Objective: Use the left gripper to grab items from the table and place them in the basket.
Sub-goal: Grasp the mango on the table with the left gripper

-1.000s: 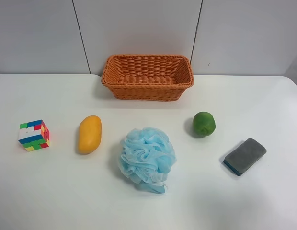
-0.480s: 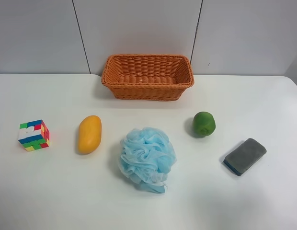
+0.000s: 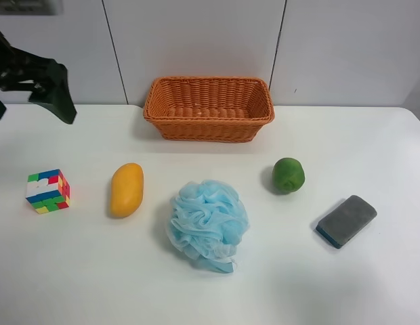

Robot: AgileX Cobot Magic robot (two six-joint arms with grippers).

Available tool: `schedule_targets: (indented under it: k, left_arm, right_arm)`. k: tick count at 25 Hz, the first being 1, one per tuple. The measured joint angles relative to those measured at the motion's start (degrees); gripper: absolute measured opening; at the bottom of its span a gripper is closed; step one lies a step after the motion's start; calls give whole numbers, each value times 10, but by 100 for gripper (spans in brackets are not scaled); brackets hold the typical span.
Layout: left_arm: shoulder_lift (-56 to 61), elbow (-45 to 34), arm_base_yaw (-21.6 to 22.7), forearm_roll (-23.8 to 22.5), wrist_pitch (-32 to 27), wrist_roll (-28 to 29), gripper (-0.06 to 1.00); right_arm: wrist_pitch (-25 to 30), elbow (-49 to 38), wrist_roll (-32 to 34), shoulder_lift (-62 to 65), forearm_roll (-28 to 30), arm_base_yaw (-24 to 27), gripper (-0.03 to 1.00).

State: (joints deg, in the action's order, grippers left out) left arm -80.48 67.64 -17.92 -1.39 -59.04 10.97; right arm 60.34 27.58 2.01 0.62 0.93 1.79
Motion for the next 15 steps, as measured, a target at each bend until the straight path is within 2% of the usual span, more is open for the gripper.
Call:
schedule_targets:
  k: [6,15]
  left_arm:
    - [-85,0,-38,3,35,49,99]
    - [-172,0,-40,47,89,57,99]
  right_arm:
    - [0,0,0,0,0,0,99]
    - [0,0,0,0,0,0,99]
